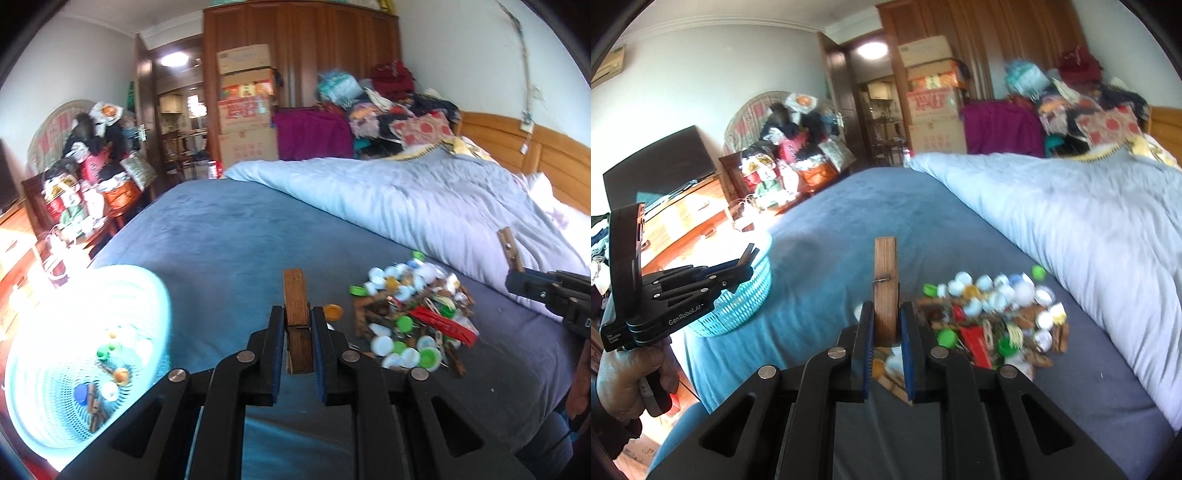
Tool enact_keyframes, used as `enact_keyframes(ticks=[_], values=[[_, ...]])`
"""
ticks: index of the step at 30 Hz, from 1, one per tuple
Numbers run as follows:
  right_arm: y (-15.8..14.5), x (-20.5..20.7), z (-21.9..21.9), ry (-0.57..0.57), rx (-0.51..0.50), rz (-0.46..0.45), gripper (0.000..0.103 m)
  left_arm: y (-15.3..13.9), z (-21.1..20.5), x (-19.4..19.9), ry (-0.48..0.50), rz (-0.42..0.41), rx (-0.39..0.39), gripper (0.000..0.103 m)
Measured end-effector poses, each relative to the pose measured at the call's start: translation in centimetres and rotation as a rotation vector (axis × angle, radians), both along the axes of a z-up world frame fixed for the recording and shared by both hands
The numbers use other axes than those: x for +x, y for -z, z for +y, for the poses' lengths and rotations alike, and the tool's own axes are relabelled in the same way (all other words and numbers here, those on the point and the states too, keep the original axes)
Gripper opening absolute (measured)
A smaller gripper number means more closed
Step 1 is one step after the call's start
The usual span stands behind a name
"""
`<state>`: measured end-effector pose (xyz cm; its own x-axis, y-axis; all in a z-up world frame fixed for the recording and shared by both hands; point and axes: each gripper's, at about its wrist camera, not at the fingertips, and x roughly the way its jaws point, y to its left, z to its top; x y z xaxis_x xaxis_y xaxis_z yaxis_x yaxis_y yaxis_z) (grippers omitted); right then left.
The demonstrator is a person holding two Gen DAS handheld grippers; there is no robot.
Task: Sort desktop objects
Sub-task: 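Lift both clothespins and carry them over the basket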
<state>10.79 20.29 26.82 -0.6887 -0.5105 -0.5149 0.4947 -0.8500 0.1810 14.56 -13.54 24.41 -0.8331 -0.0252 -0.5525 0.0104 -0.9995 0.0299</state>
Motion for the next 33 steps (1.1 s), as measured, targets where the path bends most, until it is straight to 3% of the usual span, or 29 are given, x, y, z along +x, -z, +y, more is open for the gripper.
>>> enact_keyframes(ticks=[20, 33], values=[[-4.4, -0.7, -7.2, -0.101, 0.011, 0.044, 0.014, -3.3, -10.4, 2.4, -0.164, 0.051, -0.001, 0.015], [-8.1, -2.2, -15.2, -0.202, 0.007, 0.081, 0.014, -5.3, -18.9, 3.9, -0.262, 0.062, -0.017, 0.015]])
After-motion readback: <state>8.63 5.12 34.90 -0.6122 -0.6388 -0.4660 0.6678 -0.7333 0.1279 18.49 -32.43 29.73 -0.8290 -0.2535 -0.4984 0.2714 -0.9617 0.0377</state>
